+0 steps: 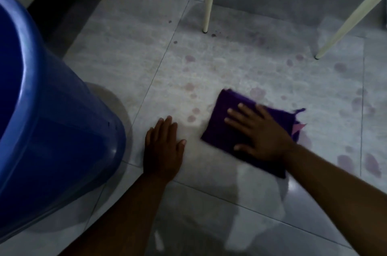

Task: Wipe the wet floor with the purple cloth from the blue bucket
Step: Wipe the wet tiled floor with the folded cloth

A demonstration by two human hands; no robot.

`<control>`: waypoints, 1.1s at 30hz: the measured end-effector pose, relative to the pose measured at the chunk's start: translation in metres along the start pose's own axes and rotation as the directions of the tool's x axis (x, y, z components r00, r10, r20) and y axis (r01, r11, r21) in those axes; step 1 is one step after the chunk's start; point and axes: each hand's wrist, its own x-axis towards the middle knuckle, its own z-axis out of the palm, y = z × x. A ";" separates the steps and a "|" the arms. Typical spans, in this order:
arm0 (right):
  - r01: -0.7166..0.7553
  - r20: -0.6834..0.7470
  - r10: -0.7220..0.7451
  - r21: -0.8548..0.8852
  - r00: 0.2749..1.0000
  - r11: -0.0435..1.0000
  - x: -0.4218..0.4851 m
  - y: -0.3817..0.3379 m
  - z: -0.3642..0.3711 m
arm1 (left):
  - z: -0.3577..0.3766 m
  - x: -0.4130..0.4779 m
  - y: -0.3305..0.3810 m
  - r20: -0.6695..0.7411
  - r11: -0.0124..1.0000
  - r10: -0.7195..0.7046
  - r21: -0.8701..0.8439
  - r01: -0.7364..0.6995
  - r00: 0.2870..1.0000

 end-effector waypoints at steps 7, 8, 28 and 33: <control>-0.384 0.025 0.384 0.037 0.923 0.922 0.081 0.063 -0.024 | -0.008 0.019 -0.009 -0.093 0.996 -0.057 -0.068 0.050 0.994; -0.385 0.026 0.384 0.050 0.923 0.922 0.102 0.054 -0.025 | -0.008 0.020 -0.012 -0.104 0.995 -0.071 -0.076 0.064 0.992; -0.152 0.044 0.153 -0.018 0.987 0.988 0.025 0.053 -0.018 | -0.004 0.075 -0.017 -0.140 0.989 -0.091 -0.129 0.073 0.986; -0.381 -0.009 0.382 0.063 0.924 0.923 0.142 0.056 -0.038 | -0.006 0.091 -0.025 -0.115 0.993 -0.116 -0.040 0.112 0.987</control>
